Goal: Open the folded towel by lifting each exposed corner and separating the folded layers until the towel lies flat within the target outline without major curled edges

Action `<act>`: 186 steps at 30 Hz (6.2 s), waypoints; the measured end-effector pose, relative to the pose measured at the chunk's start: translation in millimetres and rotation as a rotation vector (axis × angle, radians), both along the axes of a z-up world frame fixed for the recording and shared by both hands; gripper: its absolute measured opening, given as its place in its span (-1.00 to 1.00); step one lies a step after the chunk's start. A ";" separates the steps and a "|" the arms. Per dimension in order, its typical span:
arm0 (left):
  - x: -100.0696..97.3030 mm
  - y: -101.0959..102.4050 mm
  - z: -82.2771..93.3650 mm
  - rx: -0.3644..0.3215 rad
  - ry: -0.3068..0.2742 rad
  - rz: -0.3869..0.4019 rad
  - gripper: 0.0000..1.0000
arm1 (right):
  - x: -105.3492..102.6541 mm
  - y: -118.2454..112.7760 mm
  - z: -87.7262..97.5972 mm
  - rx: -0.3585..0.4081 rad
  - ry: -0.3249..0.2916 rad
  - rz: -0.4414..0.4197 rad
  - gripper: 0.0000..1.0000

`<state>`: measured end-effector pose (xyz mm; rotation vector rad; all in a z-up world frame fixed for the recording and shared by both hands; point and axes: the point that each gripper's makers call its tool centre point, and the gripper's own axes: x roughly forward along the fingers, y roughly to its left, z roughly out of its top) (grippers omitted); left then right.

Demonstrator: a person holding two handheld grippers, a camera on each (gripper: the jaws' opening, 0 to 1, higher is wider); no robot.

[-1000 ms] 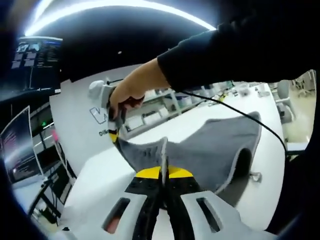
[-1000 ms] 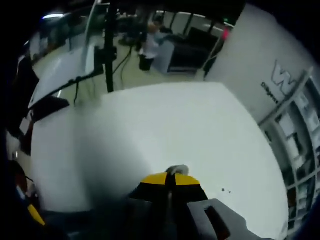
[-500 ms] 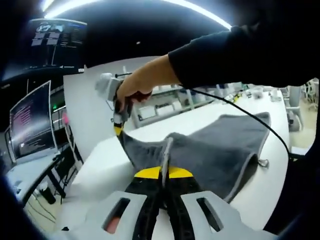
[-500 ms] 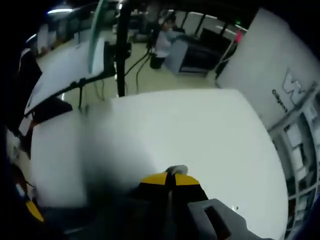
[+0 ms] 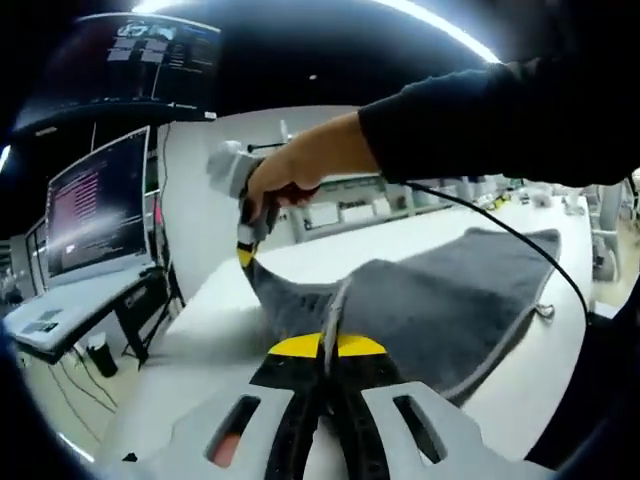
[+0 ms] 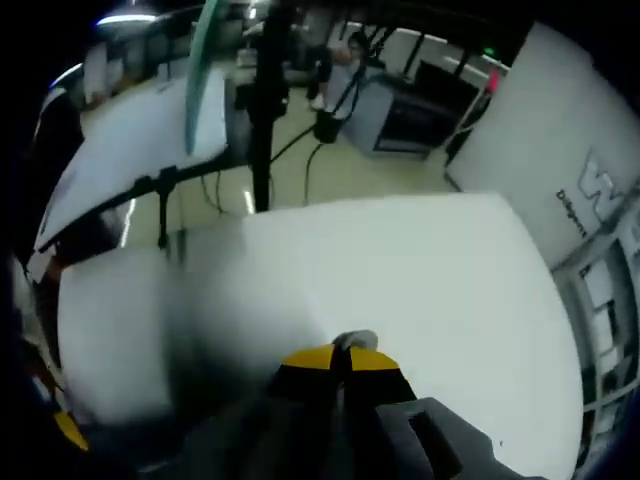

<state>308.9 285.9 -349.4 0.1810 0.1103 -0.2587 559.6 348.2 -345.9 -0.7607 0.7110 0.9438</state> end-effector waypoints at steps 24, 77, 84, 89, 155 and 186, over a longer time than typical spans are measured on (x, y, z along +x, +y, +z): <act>-7.3 37.6 -27.9 -0.069 0.067 0.094 -0.97 | -7.3 60.0 -39.8 0.201 0.025 -0.004 -1.00; 8.8 74.3 31.8 0.028 -0.061 0.231 1.00 | -26.6 -63.6 85.0 0.498 -0.206 0.094 0.99; 19.7 56.6 51.5 0.015 -0.052 0.158 0.99 | -22.9 -145.6 131.8 0.568 -0.291 -0.005 0.99; 31.3 42.8 68.7 -0.009 -0.041 0.086 0.99 | -24.5 -207.8 157.0 0.600 -0.376 -0.093 0.98; 186.3 68.6 53.1 0.130 0.146 0.112 0.79 | -62.7 -629.3 89.0 0.607 -0.532 -0.655 0.99; 229.8 81.6 10.9 0.343 0.357 0.139 0.22 | -12.5 -621.2 85.5 0.519 -0.466 -0.608 0.81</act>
